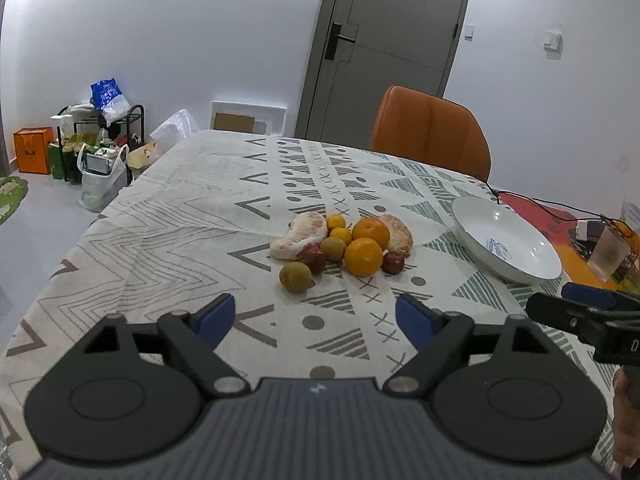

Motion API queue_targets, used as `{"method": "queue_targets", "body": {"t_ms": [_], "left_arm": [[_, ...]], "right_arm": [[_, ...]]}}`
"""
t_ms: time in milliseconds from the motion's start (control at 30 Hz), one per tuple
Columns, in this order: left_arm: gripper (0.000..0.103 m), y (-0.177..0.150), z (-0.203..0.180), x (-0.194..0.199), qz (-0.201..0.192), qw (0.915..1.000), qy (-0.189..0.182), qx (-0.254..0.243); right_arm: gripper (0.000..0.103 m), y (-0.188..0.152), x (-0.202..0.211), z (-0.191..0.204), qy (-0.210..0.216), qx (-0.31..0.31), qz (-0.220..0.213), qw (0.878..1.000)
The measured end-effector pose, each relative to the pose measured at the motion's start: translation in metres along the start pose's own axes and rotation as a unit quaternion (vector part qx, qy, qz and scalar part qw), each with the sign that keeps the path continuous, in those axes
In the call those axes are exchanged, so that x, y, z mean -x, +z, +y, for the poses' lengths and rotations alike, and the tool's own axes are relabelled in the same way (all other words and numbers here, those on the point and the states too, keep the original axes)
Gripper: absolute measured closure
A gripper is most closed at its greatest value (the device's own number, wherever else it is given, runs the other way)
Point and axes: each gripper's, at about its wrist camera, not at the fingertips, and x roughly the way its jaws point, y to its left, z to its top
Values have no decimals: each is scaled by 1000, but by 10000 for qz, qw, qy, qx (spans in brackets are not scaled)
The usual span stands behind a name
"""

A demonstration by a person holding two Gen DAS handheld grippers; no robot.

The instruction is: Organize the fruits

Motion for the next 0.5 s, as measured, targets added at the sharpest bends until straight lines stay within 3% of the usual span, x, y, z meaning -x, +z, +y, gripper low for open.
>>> {"method": "queue_targets", "body": {"t_ms": [267,500], "left_arm": [[26,7,8,-19,110,9999,-27,-12],[43,12,15,-41,354,9993,-110,22]], "right_arm": [[11,4,-26,-1,158,-81,137,9997],[20,7,-48,1,241,-66,291,9993]]}}
